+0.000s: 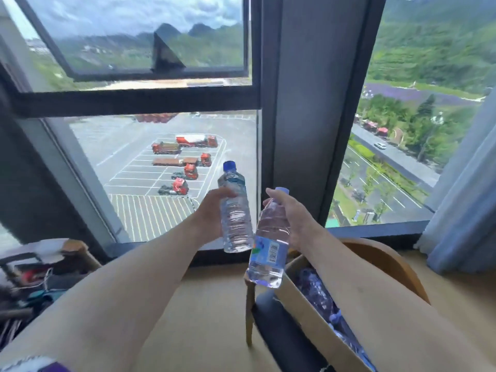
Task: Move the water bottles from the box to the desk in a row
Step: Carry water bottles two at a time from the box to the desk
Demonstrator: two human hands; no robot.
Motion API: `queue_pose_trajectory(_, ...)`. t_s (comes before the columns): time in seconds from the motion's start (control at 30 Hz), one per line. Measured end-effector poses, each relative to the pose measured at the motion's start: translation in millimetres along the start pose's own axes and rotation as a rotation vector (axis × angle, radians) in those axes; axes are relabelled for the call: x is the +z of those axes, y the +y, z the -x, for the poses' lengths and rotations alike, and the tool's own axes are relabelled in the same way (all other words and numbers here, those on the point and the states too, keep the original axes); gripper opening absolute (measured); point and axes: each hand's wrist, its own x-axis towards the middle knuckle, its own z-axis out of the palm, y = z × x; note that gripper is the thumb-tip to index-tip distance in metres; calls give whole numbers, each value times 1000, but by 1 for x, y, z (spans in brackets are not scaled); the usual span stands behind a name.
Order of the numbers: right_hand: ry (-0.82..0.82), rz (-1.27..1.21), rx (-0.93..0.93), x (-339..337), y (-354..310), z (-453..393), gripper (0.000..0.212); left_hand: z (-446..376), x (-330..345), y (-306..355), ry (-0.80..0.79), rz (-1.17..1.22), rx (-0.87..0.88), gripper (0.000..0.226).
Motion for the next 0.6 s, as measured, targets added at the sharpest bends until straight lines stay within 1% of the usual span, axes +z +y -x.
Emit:
queue_pose_trajectory(0.07, -91, 60, 15, 50, 5, 1, 44, 39, -34, 7, 69, -1, 73, 43)
queue_pose_trajectory(0.13, -179, 110, 37, 104, 17, 7, 43, 84, -71, 10, 147, 17, 124, 52)
queue_pose_trajectory(0.23, -271, 191, 29, 193, 43, 24, 42, 161, -130, 10, 265, 53, 178, 50)
queue_pose_trajectory(0.3, -337, 235, 38, 254, 64, 42, 43, 216, -168, 8, 389, 84, 204, 53)
queue_pose_trajectory(0.43, -531, 297, 57, 369, 106, 76, 38, 327, -230, 4, 606, 53, 236, 60)
queue_pose_trajectory(0.5, -646, 308, 60, 424, 128, 94, 38, 384, -256, -1, 686, 32, 246, 59)
queue_pose_trajectory(0.6, -777, 333, 110, 502, 163, 126, 39, 468, -287, -10, 839, 56, 252, 46)
